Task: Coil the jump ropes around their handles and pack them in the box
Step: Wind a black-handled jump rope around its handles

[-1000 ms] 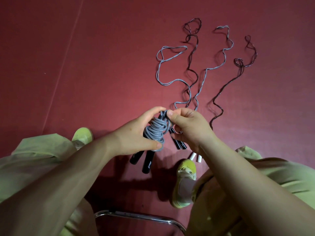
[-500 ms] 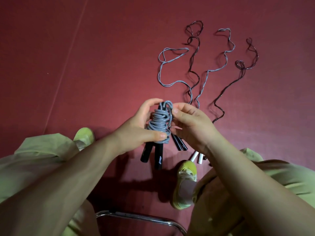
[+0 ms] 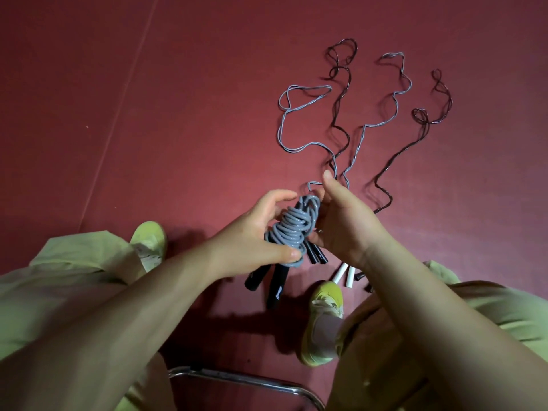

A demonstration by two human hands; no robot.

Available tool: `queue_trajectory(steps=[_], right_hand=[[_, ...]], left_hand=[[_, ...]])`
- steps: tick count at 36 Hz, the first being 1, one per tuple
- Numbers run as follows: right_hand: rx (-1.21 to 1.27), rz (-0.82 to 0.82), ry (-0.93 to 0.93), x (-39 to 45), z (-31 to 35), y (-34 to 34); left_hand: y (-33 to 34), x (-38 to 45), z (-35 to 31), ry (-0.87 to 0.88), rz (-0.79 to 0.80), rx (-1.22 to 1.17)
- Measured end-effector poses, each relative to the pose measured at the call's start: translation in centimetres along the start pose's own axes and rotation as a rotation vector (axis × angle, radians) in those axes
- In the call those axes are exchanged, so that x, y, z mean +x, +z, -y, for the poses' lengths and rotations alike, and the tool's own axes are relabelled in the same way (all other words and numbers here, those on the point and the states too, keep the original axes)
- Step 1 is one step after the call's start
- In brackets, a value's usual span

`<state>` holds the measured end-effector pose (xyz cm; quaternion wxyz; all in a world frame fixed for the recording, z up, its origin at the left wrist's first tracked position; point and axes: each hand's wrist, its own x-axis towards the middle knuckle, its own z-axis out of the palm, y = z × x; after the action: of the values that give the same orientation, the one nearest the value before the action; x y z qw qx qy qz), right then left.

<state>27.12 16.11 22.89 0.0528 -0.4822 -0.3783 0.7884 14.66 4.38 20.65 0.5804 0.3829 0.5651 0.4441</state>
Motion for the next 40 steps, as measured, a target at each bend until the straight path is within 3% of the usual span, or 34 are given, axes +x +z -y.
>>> queue_trajectory(steps=[7,17,23,30,40], right_hand=[[-0.020,0.077,0.088,-0.1,0.1,-0.5],[0.027,0.276,0.075,-0.3,0.0,-0.6],[0.034,0.289,0.031,-0.3,0.1,-0.7],[0.034,0.186,0.001,-0.4,0.1,-0.3],[-0.044,-0.168,-0.197,-0.2,-0.3,0.1]], left_hand=[[-0.6,0.1,-0.8,-0.037,-0.032,-0.208],[0.2,-0.1,-0.4,-0.103,-0.051,-0.225],[0.2,-0.2,-0.6,-0.123,-0.037,-0.285],[0.2,0.0,-0.5,-0.107,-0.016,-0.277],[0.4,0.2,-1.3,-0.169,-0.031,-0.344]])
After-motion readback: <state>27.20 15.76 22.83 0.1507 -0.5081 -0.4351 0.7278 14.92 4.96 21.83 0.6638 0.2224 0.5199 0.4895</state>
